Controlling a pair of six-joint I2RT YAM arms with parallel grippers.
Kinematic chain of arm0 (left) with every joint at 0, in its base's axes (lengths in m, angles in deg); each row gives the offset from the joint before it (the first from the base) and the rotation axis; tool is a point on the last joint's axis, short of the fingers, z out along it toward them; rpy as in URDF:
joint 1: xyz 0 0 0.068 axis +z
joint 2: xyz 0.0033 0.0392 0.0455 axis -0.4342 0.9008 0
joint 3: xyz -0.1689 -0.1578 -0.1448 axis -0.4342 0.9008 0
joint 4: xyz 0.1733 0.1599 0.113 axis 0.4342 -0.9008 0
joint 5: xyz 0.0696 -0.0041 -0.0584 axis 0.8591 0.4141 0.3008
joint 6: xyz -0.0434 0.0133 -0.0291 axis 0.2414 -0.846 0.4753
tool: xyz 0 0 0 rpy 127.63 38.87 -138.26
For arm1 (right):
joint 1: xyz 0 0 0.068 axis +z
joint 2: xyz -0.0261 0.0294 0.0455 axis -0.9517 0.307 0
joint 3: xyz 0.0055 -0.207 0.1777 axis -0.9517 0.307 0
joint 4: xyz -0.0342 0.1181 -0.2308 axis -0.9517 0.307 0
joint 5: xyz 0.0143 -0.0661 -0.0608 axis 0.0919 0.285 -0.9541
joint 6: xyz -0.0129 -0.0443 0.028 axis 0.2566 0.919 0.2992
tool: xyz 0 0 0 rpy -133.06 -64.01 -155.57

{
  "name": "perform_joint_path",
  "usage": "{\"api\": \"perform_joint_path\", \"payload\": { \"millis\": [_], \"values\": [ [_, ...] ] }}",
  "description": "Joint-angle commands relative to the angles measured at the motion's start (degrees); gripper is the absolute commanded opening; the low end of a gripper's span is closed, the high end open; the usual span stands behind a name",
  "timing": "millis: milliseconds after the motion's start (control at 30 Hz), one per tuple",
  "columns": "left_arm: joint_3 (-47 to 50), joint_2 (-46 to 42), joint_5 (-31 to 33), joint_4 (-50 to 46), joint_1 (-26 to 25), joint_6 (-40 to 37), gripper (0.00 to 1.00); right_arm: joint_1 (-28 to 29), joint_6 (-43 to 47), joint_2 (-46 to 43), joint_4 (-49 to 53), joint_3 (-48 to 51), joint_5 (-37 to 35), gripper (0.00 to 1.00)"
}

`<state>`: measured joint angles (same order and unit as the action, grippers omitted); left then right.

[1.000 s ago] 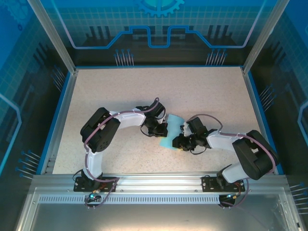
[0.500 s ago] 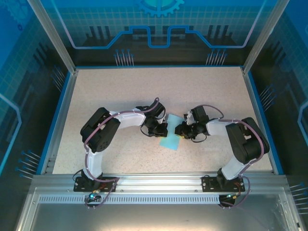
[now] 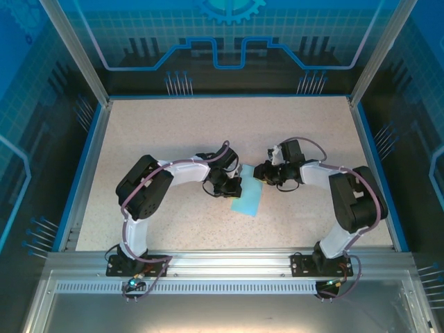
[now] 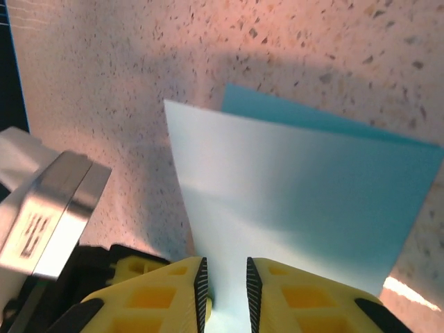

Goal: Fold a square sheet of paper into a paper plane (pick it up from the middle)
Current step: Fold the square sheet of paper in half at the center of the table.

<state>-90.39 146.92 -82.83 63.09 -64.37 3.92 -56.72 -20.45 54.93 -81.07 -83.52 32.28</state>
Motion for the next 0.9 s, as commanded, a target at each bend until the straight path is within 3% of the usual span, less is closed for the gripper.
{"api": "perform_joint_path", "payload": {
  "millis": [0, 133, 333, 867],
  "values": [
    [0.27, 0.01, 0.66, -1.47, -0.31, -0.69, 0.0, -1.37, 0.04, 5.07, -0.44, 0.62, 1.11, 0.24],
    [0.46, -0.17, 0.66, -1.21, -0.34, -0.6, 0.0, -1.51, 0.15, 5.55, -1.12, 0.33, 2.48, 0.24],
    [0.66, -0.44, 0.75, -1.49, -0.39, -0.69, 0.0, -3.13, 3.73, 2.52, 5.85, -5.41, 0.77, 0.26],
    [3.3, -7.27, -0.31, 1.11, -0.37, 1.46, 0.03, -4.43, 5.69, 11.98, 7.19, -10.44, 1.06, 0.27]
  ]
}}
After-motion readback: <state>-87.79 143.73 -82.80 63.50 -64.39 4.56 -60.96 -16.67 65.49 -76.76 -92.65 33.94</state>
